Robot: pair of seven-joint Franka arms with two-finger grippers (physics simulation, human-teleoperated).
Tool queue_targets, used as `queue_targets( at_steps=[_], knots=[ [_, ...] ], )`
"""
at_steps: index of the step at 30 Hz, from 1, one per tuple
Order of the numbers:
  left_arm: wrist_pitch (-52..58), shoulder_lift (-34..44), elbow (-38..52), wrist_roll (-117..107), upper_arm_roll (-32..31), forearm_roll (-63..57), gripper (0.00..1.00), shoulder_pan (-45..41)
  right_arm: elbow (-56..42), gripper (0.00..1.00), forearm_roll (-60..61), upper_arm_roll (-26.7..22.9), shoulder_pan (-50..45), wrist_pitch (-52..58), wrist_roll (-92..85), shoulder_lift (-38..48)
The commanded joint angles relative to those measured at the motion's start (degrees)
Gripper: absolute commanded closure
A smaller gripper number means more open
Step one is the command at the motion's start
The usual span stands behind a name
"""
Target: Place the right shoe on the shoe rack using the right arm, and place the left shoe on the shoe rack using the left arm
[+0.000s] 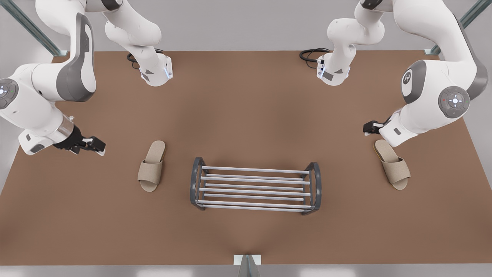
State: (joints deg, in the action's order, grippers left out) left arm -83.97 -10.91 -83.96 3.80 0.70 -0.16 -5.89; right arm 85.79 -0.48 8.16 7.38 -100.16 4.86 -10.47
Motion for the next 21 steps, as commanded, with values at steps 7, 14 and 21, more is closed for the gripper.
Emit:
queue_targets(
  at_steps=[7, 14, 21],
  knots=[
    [-40.1, 4.05, -36.08, 16.23, 18.19, 32.75, 0.0, 1.5, -0.18, 0.0, 0.13, -0.07, 0.0, -2.32, 1.82, -0.08],
    [-64.66, 5.11, -59.56, 139.45, 22.23, 146.93, 0.0, -0.96, -0.09, 0.0, 0.13, 0.02, -0.08, -1.44, 1.03, -0.26],
    [-35.47, 1.42, -71.6, 161.88, 31.82, 156.07, 0.0, 2.02, 27.32, 0.0, -21.31, 1.42, -6.85, -31.14, -1.87, 6.25]
  ],
)
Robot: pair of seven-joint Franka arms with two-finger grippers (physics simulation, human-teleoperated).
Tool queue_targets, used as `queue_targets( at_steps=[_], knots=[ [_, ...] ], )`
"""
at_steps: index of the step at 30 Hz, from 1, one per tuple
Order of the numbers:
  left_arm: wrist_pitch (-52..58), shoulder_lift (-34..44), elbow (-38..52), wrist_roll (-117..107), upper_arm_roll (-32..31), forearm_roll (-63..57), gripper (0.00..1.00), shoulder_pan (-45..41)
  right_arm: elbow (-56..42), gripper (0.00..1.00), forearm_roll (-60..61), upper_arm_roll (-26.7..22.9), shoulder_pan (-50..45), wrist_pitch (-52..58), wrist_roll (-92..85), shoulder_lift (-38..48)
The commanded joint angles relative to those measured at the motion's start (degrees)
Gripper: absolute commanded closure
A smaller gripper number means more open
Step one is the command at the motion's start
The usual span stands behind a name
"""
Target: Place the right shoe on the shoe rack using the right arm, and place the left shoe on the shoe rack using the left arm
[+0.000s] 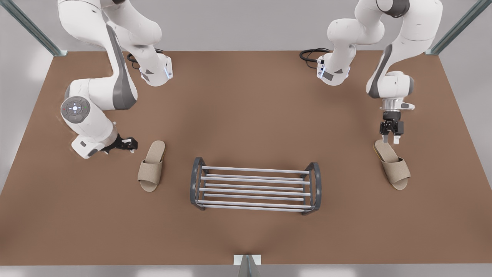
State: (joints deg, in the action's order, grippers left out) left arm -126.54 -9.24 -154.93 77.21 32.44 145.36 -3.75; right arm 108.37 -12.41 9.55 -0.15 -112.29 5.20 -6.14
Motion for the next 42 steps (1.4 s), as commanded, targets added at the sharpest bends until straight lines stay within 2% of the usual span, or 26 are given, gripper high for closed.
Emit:
queue_targets(
  at_steps=[1, 2, 3, 5, 8, 11, 14, 17, 19, 21, 25, 27, 29, 35, 42],
  knots=[
    [6.57, -0.16, -1.51, 88.46, 0.07, 13.35, 0.0, -0.11, 9.99, 0.0, -18.06, 0.03, 1.29, -30.04, -2.39, 1.83],
    [5.87, -0.33, -1.69, 87.77, -0.1, 16.44, 0.0, -0.11, 13.97, 0.0, -26.25, -0.59, 2.44, -41.32, -3.62, 1.13],
    [4.02, -0.34, -1.6, 87.41, -0.1, 20.38, 0.0, -0.11, 16.35, 0.0, -39.31, -1.47, 7.51, -53.34, -3.62, -0.79],
    [2.18, -0.34, -1.34, 82.85, -0.54, 26.54, 0.0, -0.11, 15.03, 0.0, -54.9, -2.87, 12.1, -66.56, -2.91, -6.25],
    [-0.81, -0.42, -0.72, 67.29, -1.68, 27.69, 0.0, 0.06, 13.27, 0.0, -78.37, -2.09, 12.02, -68.06, -2.65, -7.13],
    [-2.4, -2.18, 1.47, 56.57, -4.67, 28.75, 0.0, 0.06, 14.76, 0.0, -92.33, 6.35, 11.93, -63.23, 3.5, -4.93],
    [-3.45, -3.06, 4.28, 50.15, -5.73, 29.18, 0.0, 0.06, 18.63, 0.0, -95.61, 6.44, 11.84, -63.76, 4.99, -3.09],
    [-5.65, -5.52, 9.2, 48.56, -8.8, 31.21, 0.0, 2.44, 25.3, 0.0, -96.93, 5.56, 8.95, -56.12, 14.39, 2.0],
    [-5.83, -7.19, 9.47, 47.51, -9.59, 31.65, 0.0, 2.87, 28.65, 0.0, -97.01, 5.65, 5.34, -49.52, 23.89, 4.03],
    [-8.81, -9.21, 12.72, 39.44, -12.14, 36.04, 0.0, 3.75, 31.81, 0.0, -96.93, 5.65, 4.55, -44.86, 47.32, 2.98],
    [-8.82, -9.91, 12.98, 37.66, -12.49, 36.04, 0.0, 3.75, 33.84, 0.0, -98.33, 5.39, 5.86, -40.02, 75.91, 0.16],
    [-9.16, -10.71, 13.86, 36.53, -12.58, 36.04, 0.0, 3.84, 34.8, 0.0, -106.23, 5.39, 7.36, -40.02, 92.68, -1.16],
    [-12.42, -10.79, 16.5, 24.31, -12.84, 35.95, 0.0, 4.54, 36.39, 0.0, -118.45, 5.39, 8.68, -39.94, 105.8, -2.21],
    [-12.33, -13.78, 19.14, 24.57, -14.95, 35.69, 0.0, 6.13, 36.48, 0.0, -127.6, 5.65, 7.89, -34.66, 116.88, -7.31],
    [-12.42, -16.16, 22.83, 24.74, -15.83, 35.51, 0.0, 7.36, 34.63, 0.0, -132.7, 5.74, 8.15, -34.58, 119.87, -7.75]
  ],
)
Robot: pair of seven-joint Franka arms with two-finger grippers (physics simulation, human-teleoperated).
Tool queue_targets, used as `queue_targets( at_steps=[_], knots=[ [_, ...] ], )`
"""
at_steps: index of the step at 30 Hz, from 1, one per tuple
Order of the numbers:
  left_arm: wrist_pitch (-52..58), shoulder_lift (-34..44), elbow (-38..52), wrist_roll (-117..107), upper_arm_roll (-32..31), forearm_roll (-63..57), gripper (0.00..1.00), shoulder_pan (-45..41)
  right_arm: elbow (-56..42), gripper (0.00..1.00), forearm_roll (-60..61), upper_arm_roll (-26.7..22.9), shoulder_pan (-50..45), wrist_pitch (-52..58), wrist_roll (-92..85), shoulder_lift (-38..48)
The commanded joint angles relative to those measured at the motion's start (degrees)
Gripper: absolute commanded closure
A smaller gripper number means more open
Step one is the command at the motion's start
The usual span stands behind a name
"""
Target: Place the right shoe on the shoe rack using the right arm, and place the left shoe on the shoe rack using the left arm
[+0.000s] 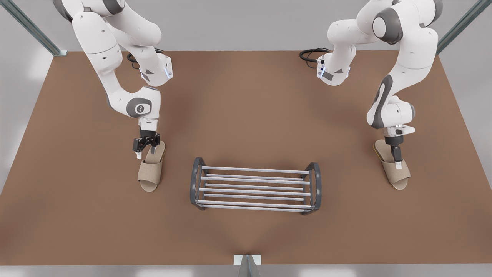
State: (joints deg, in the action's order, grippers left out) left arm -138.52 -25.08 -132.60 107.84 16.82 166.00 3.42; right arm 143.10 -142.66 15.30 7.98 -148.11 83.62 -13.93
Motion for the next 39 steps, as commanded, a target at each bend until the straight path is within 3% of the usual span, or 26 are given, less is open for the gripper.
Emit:
queue_targets(
  at_steps=[1, 6, 8, 11, 13, 18, 19, 22, 24, 27, 29, 32, 33, 39],
  knots=[
    [-0.43, -0.32, 0.93, -5.8, -0.21, 14.88, 0.02, 0.27, -0.19, 0.0, -2.79, 0.17, -0.33, 1.24, 41.36, 0.49],
    [-0.43, -0.67, 1.11, -5.89, -0.21, 14.88, 0.02, 0.27, -0.27, 0.0, -8.86, 0.26, -2.7, 6.51, 32.04, 0.13],
    [-0.52, -0.76, 1.11, -5.89, -0.21, 14.88, 0.12, 0.36, -0.27, 0.0, -9.21, 0.17, -2.7, 8.53, 27.39, 0.05],
    [-0.43, -0.76, 1.11, -5.89, -1.17, 15.14, 0.12, 0.36, -0.27, 0.0, -10.0, 0.09, -2.7, 10.73, 23.52, -0.39],
    [-0.43, -1.2, 1.11, -5.89, -1.17, 15.14, 0.21, 0.44, -0.27, 0.0, -10.09, -0.09, -2.35, 10.82, 19.75, -0.48],
    [-0.43, -1.37, 1.29, -5.89, -1.26, 15.05, 0.27, 1.06, -0.45, 0.0, -11.41, -0.18, -2.0, 10.82, 14.64, -1.27],
    [-0.43, -1.37, 1.29, -5.89, -1.26, 15.05, 0.34, 1.15, -0.45, 0.0, -11.41, -0.18, -2.0, 10.82, 12.53, -1.45],
    [-0.43, -1.64, 1.81, -5.89, -1.26, 15.14, 0.34, 1.76, -1.76, 0.0, -12.11, -0.27, -2.0, 12.05, 10.95, -2.5],
    [-0.43, -1.64, 1.82, -5.89, -1.35, 15.05, 0.45, 1.94, -3.08, 0.0, -12.2, -1.05, -2.0, 12.05, 10.68, -2.77],
    [-0.43, -1.64, 1.82, -5.89, -1.35, 15.05, 0.48, 1.94, -4.4, 0.0, -12.64, -1.67, -2.0, 12.75, 9.72, -4.08],
    [-0.43, -1.64, 1.82, -5.98, -1.35, 15.05, 0.56, 1.94, -4.4, 0.0, -12.73, -1.76, -2.09, 13.28, 9.37, -4.52],
    [-0.43, -1.64, 1.82, -5.98, -1.35, 14.96, 0.54, 1.94, -4.4, 0.0, -12.82, -1.76, -2.35, 15.21, 5.76, -5.66],
    [-0.43, -1.64, 1.82, -5.98, -1.35, 14.96, 0.49, 1.94, -5.28, 0.0, -12.81, -1.76, -2.7, 16.18, 5.5, -7.24],
    [0.27, -2.43, 2.69, -6.15, -1.35, 15.23, 0.52, 1.94, -8.36, 0.0, -12.55, -1.85, -2.7, 21.01, 5.59, -9.71]
  ],
)
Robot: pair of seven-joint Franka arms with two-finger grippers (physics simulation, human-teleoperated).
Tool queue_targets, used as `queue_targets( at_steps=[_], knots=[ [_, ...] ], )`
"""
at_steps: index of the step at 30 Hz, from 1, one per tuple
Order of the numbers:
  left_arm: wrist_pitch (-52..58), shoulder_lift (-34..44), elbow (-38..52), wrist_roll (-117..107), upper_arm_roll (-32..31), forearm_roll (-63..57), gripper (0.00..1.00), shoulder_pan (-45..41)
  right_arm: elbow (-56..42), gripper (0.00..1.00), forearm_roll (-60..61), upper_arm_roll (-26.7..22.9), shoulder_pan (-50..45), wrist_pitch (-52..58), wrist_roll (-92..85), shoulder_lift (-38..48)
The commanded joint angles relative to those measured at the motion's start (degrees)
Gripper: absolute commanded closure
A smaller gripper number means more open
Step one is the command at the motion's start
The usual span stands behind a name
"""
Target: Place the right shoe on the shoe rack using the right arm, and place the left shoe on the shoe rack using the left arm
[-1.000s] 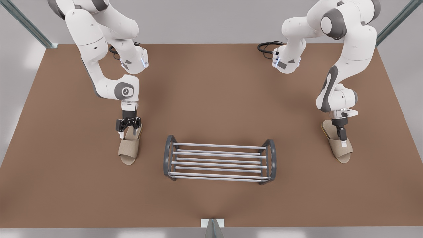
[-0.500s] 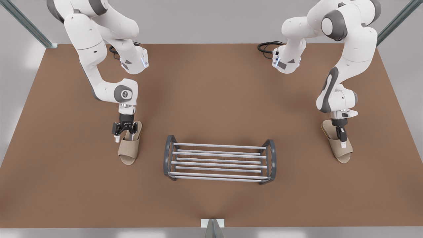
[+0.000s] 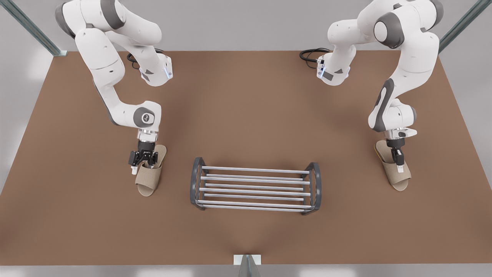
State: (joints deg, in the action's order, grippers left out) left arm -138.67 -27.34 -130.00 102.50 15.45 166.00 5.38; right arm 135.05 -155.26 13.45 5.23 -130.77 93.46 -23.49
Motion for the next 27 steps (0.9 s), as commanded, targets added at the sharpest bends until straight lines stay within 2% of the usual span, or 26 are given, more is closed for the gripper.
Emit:
queue_targets(
  at_steps=[1, 5, 7, 9, 10, 11, 12, 14, 15, 18, 19, 21, 23, 24, 27],
  knots=[
    [0.41, -0.17, 0.8, -0.81, 0.01, 15.23, 0.52, 0.07, -0.22, 0.0, 0.22, -0.01, -0.04, 6.22, -4.25, -0.95],
    [1.99, -0.17, 2.38, -0.37, 0.01, 15.23, 0.52, -0.02, -0.14, 0.0, 0.22, -0.01, -0.04, 9.92, -4.08, -2.44],
    [4.02, 0.1, 2.91, -0.11, 0.01, 15.4, 0.53, -0.02, -0.22, 0.12, 0.22, -0.71, -0.04, 10.36, -3.99, -2.71],
    [4.9, 0.01, 3.7, 0.15, 0.01, 15.4, 0.53, -0.02, -0.31, 0.35, 0.22, -0.8, -0.04, 10.36, -3.99, -2.71],
    [4.9, 0.1, 4.23, 0.24, 0.01, 15.4, 0.53, -0.02, -0.49, 0.52, 0.22, -0.8, -0.04, 10.36, -3.9, -2.71],
    [4.9, 0.36, 4.58, 0.68, 0.02, 15.49, 0.53, -0.02, -0.57, 0.58, 0.22, -0.8, -0.04, 10.36, -3.81, -2.71],
    [4.9, 0.62, 5.02, 1.03, 0.01, 15.49, 0.56, -0.02, -0.58, 0.59, 0.13, -0.8, -0.04, 10.27, -3.81, -2.71],
    [4.72, 0.71, 5.37, 1.12, 0.01, 15.49, 0.7, 0.07, -0.93, 0.66, 0.13, -0.8, -0.04, 9.92, -3.9, -2.71],
    [4.72, 0.71, 5.37, 1.12, 0.01, 15.49, 0.72, 0.07, -1.37, 0.7, 0.13, -0.8, -0.04, 9.48, -3.9, -2.62],
    [3.49, 1.06, 6.95, 1.39, 0.01, 15.32, 0.72, -0.02, -1.37, 0.69, 0.22, -0.8, 0.05, 9.39, -3.99, -2.53],
    [-0.36, 1.85, 8.45, 1.12, 0.01, 14.79, 0.72, 0.07, -1.63, 0.69, 0.4, -0.8, 0.05, 8.25, -3.99, -2.18],
    [-19.7, 6.25, 12.49, -2.91, -6.4, 14.79, 0.75, -0.02, -5.58, 0.69, 1.71, -1.06, 0.13, -0.1, -4.52, 0.28],
    [-36.13, 8.71, 19.07, -11.61, -11.76, 14.79, 0.75, -0.02, -5.85, 0.69, 4.17, -1.06, -1.18, -2.64, -6.71, 3.88],
    [-45.11, 8.71, 23.56, -18.38, -15.1, 15.05, 0.75, -0.02, -8.31, 0.69, 8.83, -1.85, -1.8, -9.94, -11.45, 6.61],
    [-58.29, 8.54, 27.87, -28.67, -20.46, 16.19, 0.75, -0.02, -13.41, 0.7, 23.68, -2.73, -3.29, -19.61, -30.7, 12.15]
  ],
)
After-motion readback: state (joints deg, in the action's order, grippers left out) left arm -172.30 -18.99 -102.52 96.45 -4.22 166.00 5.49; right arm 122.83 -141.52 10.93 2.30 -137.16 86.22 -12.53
